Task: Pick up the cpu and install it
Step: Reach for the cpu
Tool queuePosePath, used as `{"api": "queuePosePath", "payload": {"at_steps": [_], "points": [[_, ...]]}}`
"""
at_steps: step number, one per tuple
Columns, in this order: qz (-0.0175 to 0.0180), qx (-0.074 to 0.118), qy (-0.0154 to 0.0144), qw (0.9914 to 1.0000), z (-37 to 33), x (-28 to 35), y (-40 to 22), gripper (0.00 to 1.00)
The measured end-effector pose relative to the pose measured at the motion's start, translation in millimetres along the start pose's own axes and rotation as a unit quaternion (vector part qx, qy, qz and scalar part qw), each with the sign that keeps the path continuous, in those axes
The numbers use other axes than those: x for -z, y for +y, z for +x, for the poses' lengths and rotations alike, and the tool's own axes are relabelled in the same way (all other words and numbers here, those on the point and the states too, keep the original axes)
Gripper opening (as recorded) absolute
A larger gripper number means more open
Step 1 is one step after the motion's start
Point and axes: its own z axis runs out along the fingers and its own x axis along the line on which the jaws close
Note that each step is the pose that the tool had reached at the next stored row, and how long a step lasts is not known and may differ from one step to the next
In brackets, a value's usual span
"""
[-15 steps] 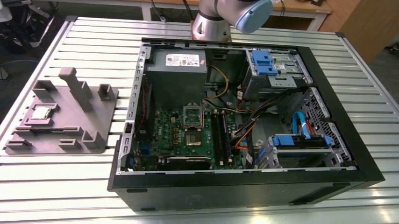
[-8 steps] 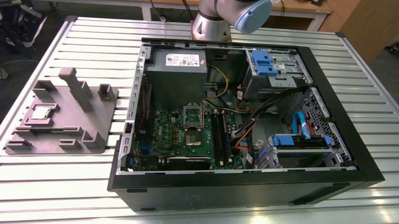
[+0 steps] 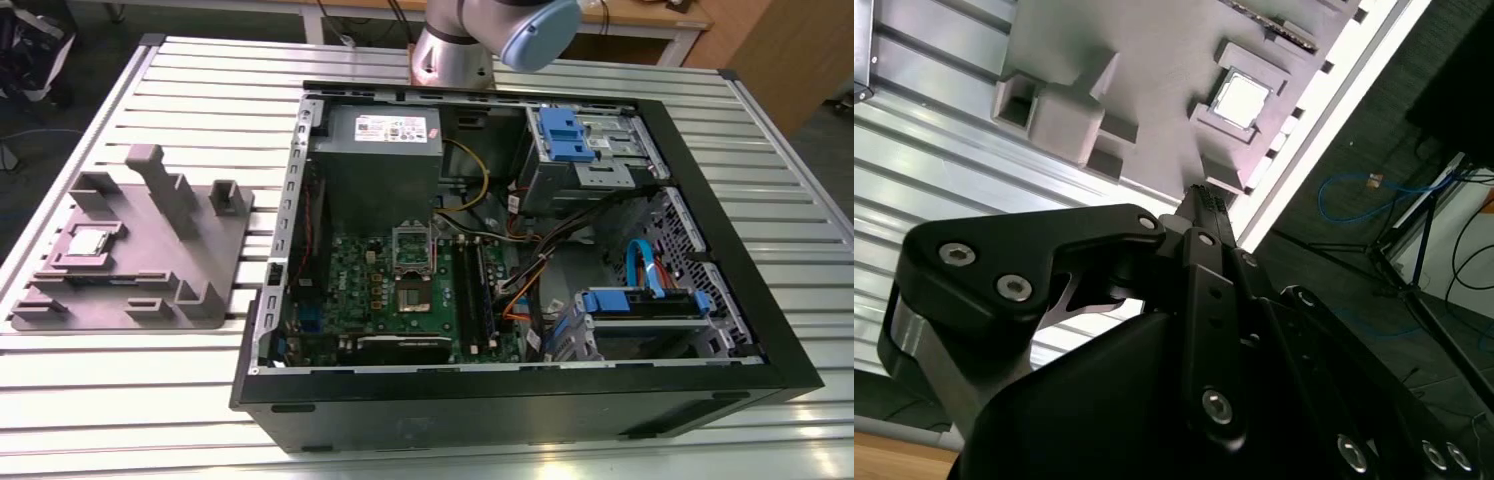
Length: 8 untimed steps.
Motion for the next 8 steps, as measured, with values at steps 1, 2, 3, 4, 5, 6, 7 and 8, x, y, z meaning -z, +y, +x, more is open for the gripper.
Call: {"api": "queuePosePath", "payload": {"at_steps": [1,2,3,4,5,6,7,8], "points": [[0.0,0.0,0.0,1.0,2.2,-0.2,-0.2,0.1],[0.0,0.0,0.0001,1.0,4.5,-0.4,-0.4,0.1],[0.0,0.0,0.0002,1.0,6.9,-0.7,-0.5,0.1],[0.0001,0.0,0.0002,1.0,9.3,-0.8,-0.7,0.1],[0.0,0.0,0.0003,1.0,11.6,-1.1,-0.9,0.1],[0.0,0.0,0.0003,1.0,14.0,-1.4,-1.1,0.1],[0.0,0.0,0.0003,1.0,16.3,-1.6,-1.3,0.1],[0.0,0.0,0.0004,1.0,18.7,-1.8,-1.5,0.1]]}}
